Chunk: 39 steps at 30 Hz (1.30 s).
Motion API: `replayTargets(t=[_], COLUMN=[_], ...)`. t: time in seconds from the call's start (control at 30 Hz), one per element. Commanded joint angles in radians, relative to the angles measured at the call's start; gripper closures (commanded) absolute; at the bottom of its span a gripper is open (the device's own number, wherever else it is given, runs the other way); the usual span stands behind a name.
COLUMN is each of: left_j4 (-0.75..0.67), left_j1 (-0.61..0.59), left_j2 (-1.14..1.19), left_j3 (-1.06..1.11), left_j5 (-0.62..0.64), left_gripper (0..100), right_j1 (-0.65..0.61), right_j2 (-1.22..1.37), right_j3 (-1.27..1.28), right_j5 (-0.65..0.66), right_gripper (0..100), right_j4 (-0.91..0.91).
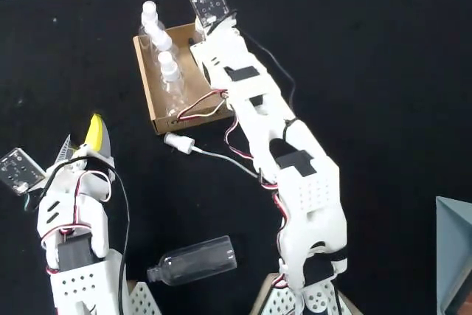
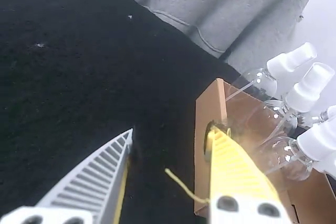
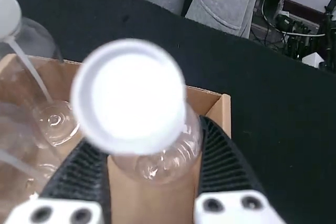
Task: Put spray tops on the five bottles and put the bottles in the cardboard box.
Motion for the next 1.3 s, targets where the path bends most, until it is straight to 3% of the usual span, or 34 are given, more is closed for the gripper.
replayTargets(t=[0.0, 0.4, 1.27], left_j4=[0.003, 0.003, 0.003], left_j1=[-0.005, -0.005, -0.033], left_j2=[-0.014, -0.014, -0.014], left_j3=[0.024, 0.024, 0.024], left_j5=[-0.008, -0.008, -0.008], left_gripper=[79, 79, 79], right_j1=[0.034, 0.034, 0.054], right_j2=[0.008, 0.008, 0.131], right_j3=[-0.016, -0.077, -0.189], right_j5=[-0.006, -0.058, -0.061], right_gripper=[93.8, 93.7, 93.3], right_j4=[0.034, 0.183, 0.245])
